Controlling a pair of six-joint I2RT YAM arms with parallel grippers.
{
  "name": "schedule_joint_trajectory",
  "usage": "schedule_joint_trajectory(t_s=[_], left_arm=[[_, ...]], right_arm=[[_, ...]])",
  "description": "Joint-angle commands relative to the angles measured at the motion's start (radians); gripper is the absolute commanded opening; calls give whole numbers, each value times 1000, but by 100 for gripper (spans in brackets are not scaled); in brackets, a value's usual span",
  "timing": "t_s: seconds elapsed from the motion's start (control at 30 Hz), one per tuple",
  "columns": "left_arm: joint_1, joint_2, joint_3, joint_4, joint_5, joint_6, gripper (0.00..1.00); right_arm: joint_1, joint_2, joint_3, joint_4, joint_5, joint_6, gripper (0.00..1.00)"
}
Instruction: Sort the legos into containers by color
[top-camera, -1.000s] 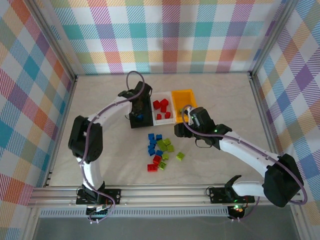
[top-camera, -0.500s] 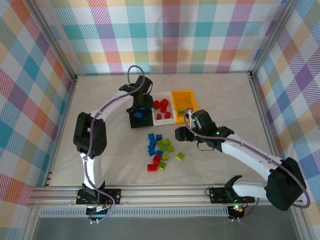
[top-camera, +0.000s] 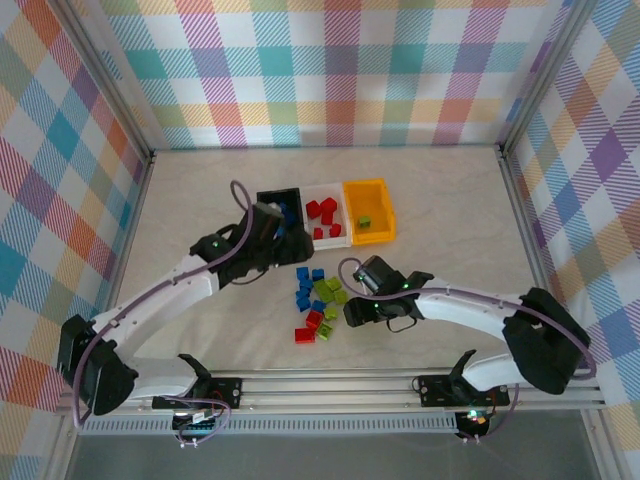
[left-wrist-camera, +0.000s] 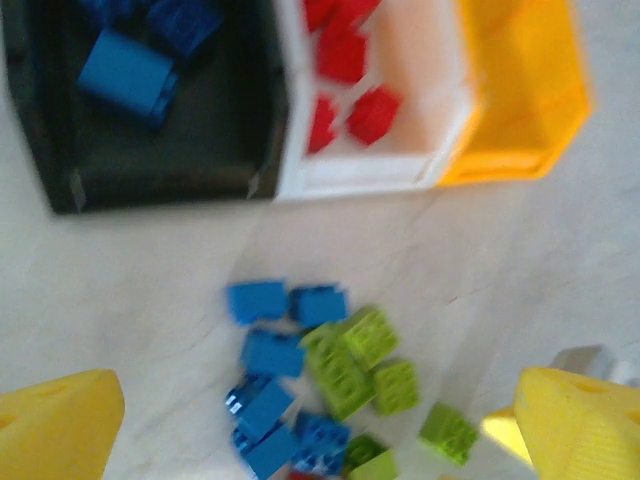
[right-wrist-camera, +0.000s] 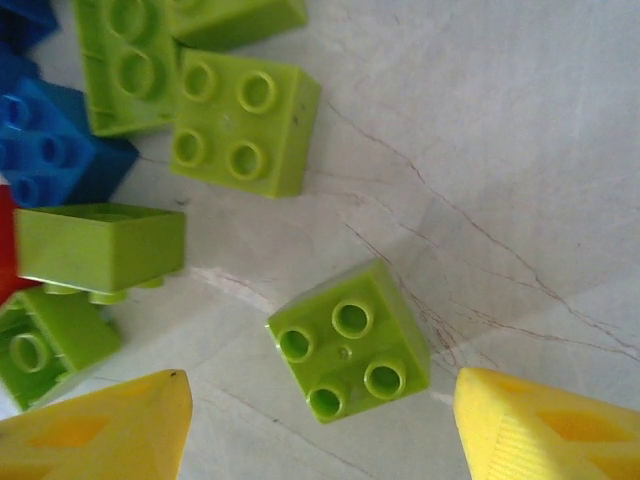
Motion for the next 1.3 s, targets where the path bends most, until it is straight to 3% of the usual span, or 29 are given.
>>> schedule_joint_trajectory(t_s=[0.0,0.2,0.33,0.53,0.7,0.93,1.1,1.27], left_arm=[[-11,-92,-119,40,19,-87,100],[-16,-236,-303,9,-6,-144,100],[-17,-289,-364,-19,-12,-162,100],[-17,-324,-392,-28,-24,-179,100],[-17,-323,-376,-40,-27,-168,100],[-17,-310,-376,-51,-29,-160,100],[-16,-305,-381,-43,-13,-156,100],[-17,-299,-378,-39,10,-136,100]], right_arm=[[20,52,14,30,52,11,70],[43,131,47,37,99,-6,65],[51,143,45,41,104,-4,55],[55,113,41,56,110,-6,38],[44,40,67,24,147,-20,33],[-175,30,282,-16,118,-128,31],[-323,225,499,-8,84,-144,32],[-386,451,720,-45,72,-141,34]])
